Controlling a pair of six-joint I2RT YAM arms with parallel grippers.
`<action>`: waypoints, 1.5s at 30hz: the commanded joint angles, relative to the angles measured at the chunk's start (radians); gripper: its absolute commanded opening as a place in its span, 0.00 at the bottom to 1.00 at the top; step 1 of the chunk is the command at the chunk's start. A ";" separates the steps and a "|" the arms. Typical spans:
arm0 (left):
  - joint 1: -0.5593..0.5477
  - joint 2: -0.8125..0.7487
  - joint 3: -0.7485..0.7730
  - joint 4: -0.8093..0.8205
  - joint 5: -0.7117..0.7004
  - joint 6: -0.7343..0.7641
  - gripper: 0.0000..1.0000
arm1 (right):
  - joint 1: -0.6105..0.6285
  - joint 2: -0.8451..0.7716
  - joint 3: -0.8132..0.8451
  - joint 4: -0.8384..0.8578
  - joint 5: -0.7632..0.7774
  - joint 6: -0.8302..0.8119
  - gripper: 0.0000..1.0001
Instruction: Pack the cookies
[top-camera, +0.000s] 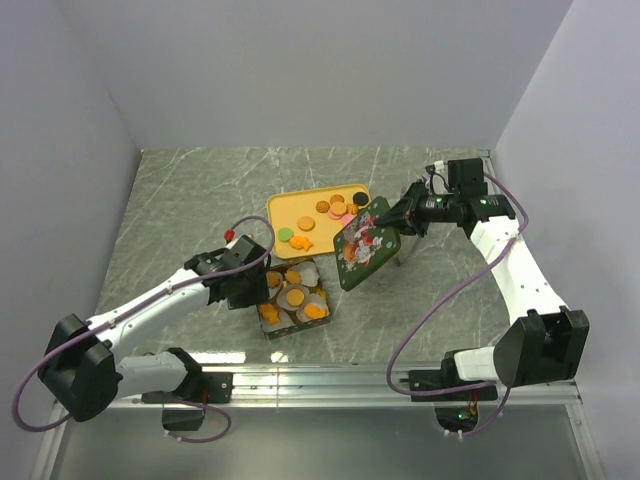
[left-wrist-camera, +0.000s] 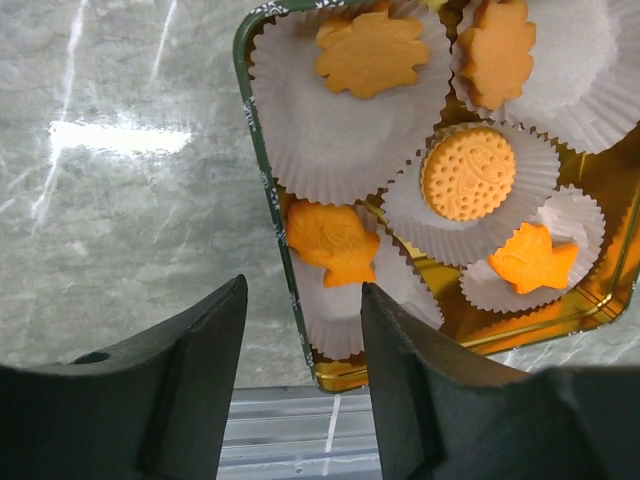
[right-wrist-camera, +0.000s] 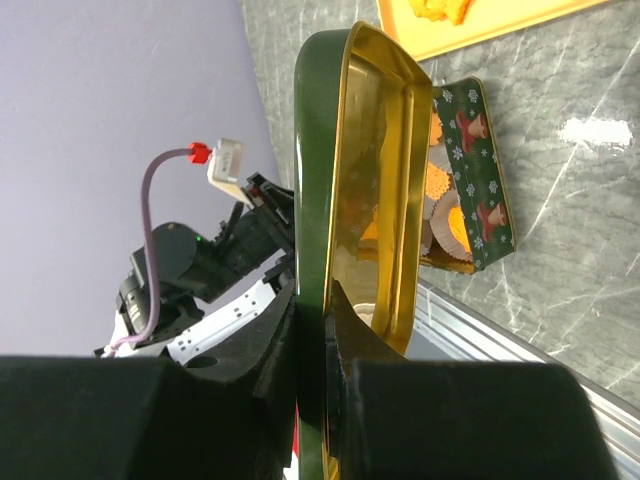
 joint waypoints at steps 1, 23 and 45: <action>0.004 0.016 -0.002 0.047 0.005 -0.011 0.54 | -0.006 -0.042 0.004 0.015 -0.016 -0.013 0.00; 0.004 0.231 0.114 0.075 -0.012 0.050 0.15 | -0.007 -0.061 -0.025 0.018 -0.010 -0.021 0.00; 0.042 0.542 0.360 0.110 0.097 0.067 0.02 | -0.004 -0.068 -0.037 0.028 0.010 -0.018 0.00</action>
